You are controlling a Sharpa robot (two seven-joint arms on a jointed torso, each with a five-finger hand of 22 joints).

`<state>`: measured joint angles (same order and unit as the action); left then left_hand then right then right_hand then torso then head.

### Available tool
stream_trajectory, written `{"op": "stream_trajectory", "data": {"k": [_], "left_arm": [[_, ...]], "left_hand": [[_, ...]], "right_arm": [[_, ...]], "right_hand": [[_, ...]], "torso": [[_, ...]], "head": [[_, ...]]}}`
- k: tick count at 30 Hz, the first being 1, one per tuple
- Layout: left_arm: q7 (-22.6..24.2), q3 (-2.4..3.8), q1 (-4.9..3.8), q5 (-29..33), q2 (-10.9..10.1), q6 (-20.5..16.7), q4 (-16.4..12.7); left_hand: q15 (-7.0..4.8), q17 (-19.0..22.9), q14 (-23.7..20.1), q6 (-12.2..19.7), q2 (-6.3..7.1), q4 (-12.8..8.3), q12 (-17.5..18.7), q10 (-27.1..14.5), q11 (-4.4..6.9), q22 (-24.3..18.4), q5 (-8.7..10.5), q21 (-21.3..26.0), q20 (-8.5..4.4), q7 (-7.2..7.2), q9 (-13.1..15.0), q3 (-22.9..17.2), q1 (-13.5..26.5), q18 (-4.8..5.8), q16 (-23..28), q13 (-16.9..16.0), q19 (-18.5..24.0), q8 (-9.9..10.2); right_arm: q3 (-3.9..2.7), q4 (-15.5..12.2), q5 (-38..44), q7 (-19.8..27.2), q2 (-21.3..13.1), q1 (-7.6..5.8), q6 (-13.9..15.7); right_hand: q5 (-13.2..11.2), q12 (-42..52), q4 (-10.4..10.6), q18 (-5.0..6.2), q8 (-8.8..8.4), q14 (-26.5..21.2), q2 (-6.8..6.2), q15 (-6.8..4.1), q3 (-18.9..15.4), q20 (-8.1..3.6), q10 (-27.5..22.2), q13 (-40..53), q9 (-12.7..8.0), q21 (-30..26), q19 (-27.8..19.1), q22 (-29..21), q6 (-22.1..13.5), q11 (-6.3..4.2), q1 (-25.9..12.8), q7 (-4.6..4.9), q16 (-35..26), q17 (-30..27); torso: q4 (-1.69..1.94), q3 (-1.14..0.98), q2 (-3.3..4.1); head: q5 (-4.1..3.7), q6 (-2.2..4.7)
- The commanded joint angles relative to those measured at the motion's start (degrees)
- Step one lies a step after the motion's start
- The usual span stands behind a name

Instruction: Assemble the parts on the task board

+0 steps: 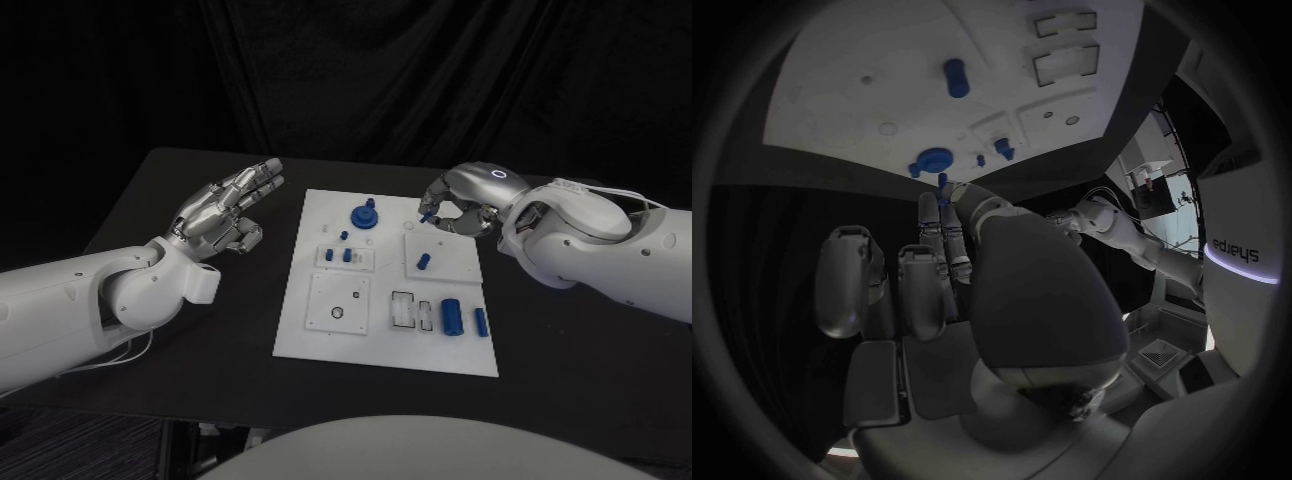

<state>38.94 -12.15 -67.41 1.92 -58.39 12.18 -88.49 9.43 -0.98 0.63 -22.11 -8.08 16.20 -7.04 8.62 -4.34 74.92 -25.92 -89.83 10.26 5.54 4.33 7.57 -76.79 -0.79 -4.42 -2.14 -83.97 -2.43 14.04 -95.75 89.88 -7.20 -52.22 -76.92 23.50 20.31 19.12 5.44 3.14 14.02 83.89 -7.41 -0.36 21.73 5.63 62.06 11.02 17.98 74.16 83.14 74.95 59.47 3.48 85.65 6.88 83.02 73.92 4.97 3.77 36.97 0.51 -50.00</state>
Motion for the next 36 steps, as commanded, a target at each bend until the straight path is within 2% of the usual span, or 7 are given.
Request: {"op": "stream_trajectory", "data": {"k": [1, 4, 8, 13, 17, 19, 36], "left_arm": [[4.27, 0.05, 0.10, 0.31, 0.15, 0.66, -0.03], [4.25, 0.05, 0.12, 0.31, 0.09, 0.62, -0.03], [4.19, 0.05, 0.18, 0.31, -0.20, 0.40, -0.10], [4.28, 0.05, 0.25, 0.31, -0.22, 0.11, -0.14], [4.52, 0.05, 0.39, 0.31, -0.14, -0.13, -0.17], [4.54, 0.05, 0.52, 0.31, -0.11, -0.13, -0.13], [4.15, 0.05, 1.82, 0.31, -0.21, 0.67, -0.04]], "left_hand": [[0.44, 0.04, 0.10, -0.09, -0.44, 0.10, -0.39, 0.02, -0.42, 15.08, -0.17, -0.17, 0.55, 0.46, -0.10, 0.29, 0.03, 0.79, -0.16, -0.02, -6.03, -0.27], [0.40, 0.05, 0.09, -0.03, -0.49, 0.10, -0.42, -0.04, -0.49, 15.08, -0.16, -0.17, 0.53, 0.51, -0.14, 0.34, 0.01, 0.79, -0.15, -0.01, -6.03, -0.25], [0.31, 0.09, 0.03, 0.35, -0.66, 0.33, -0.57, -0.16, -0.46, 15.08, 0.50, -0.17, 0.46, 0.56, -0.30, 0.60, 0.24, 0.79, -0.01, -0.01, -6.03, -0.16], [-0.30, 0.21, -0.18, 4.47, -1.03, 0.50, -0.68, -0.62, -0.30, 15.08, 1.75, -0.17, 0.01, 0.01, -1.26, 1.32, 1.11, 0.79, 0.59, 0.06, -6.03, 0.55], [-1.02, 0.25, -0.24, 7.18, -1.36, 0.41, -0.86, -0.75, 2.62, 15.08, 2.32, -0.17, -0.31, -1.84, -1.93, 1.86, 1.55, 0.79, 0.80, 0.08, -6.03, 0.76], [-1.07, 0.24, -0.22, 7.24, -1.42, 0.37, -0.84, -0.81, 2.98, 15.08, 2.31, -0.17, -0.37, -2.29, -1.98, 1.92, 1.55, 0.79, 0.77, 0.10, -6.03, 0.74], [-0.15, 0.16, -0.15, 5.14, -1.78, -0.31, -1.50, -0.65, 2.43, 15.08, 0.63, -0.17, 0.06, -1.69, -1.93, 2.09, 0.45, 0.79, 0.37, 0.08, -6.03, 0.22]], "right_arm": [[0.09, -1.97, 4.20, -1.32, 0.74, 1.31, -2.25], [0.11, -2.85, 5.66, -1.09, 2.16, 2.66, -2.74], [0.12, -2.48, 7.70, -0.94, 5.07, 4.53, -3.74], [0.12, -1.55, 8.84, -0.85, 7.33, 5.95, -4.33], [0.12, -0.52, 9.29, -0.75, 9.12, 7.15, -4.31], [0.11, -0.10, 9.39, -0.76, 9.76, 7.71, -4.21], [0.10, 1.84, 10.99, -2.60, 12.50, 10.13, -4.02]], "right_hand": [[-0.28, -0.30, 0.05, 0.60, -0.22, 2.10, -0.18, -0.44, -0.21, -0.37, 0.55, -0.03, 0.00, -0.16, -0.04, 10.06, -0.02, 0.05, -0.50, 0.13, -0.14, -0.11], [-0.29, -0.37, 0.01, 0.59, -0.26, 2.08, -0.17, -0.44, -0.18, -0.37, 0.67, -0.08, 0.02, -0.14, -0.04, 10.07, -0.02, 0.02, -0.43, 0.11, -0.17, -0.17], [-0.31, -0.55, -0.06, 0.66, -0.38, 2.00, -0.21, -0.44, -0.16, -0.37, 0.75, -0.20, 0.04, -0.43, -0.17, 9.98, -0.09, 0.04, -0.35, 0.13, -0.30, -0.43], [-0.33, -0.66, -0.09, 0.71, -0.43, 1.97, -0.23, -0.43, -0.15, -0.36, 0.77, -0.26, 0.05, -0.66, -0.27, 9.92, -0.11, 0.06, -0.33, 0.15, -0.34, -0.50], [-0.34, -0.86, -0.15, 0.73, -0.55, 1.89, -0.24, -0.40, -0.11, -0.35, 0.78, -0.38, 0.06, -0.78, -0.34, 9.88, -0.20, 0.09, -0.26, 0.19, -0.46, -0.74], [-0.37, -1.07, -0.19, 0.76, -0.68, 1.85, -0.24, -0.37, -0.08, -0.33, 0.77, -0.51, 0.07, -0.96, -0.43, 9.83, -0.28, 0.14, -0.21, 0.23, -0.51, -0.80], [-0.42, -1.43, -0.34, 0.81, -0.90, 1.85, -0.35, -0.31, -0.06, -0.29, 0.87, -0.73, 0.10, -1.22, -0.56, 9.76, -0.40, 0.21, -0.09, 0.30, -0.46, -0.67]], "torso": [[-0.02, -0.01, -0.02], [0.06, 0.07, -0.05], [-0.05, -0.05, -0.01], [-0.01, 0.00, -0.04], [-0.08, -0.01, -0.03], [-0.07, -0.02, -0.04], [-0.15, 0.03, -0.02]], "head": [[0.65, 0.00], [0.89, 0.00], [1.59, 0.00], [1.98, 0.00], [2.24, 0.00], [2.16, 0.00], [2.43, 0.00]]}}
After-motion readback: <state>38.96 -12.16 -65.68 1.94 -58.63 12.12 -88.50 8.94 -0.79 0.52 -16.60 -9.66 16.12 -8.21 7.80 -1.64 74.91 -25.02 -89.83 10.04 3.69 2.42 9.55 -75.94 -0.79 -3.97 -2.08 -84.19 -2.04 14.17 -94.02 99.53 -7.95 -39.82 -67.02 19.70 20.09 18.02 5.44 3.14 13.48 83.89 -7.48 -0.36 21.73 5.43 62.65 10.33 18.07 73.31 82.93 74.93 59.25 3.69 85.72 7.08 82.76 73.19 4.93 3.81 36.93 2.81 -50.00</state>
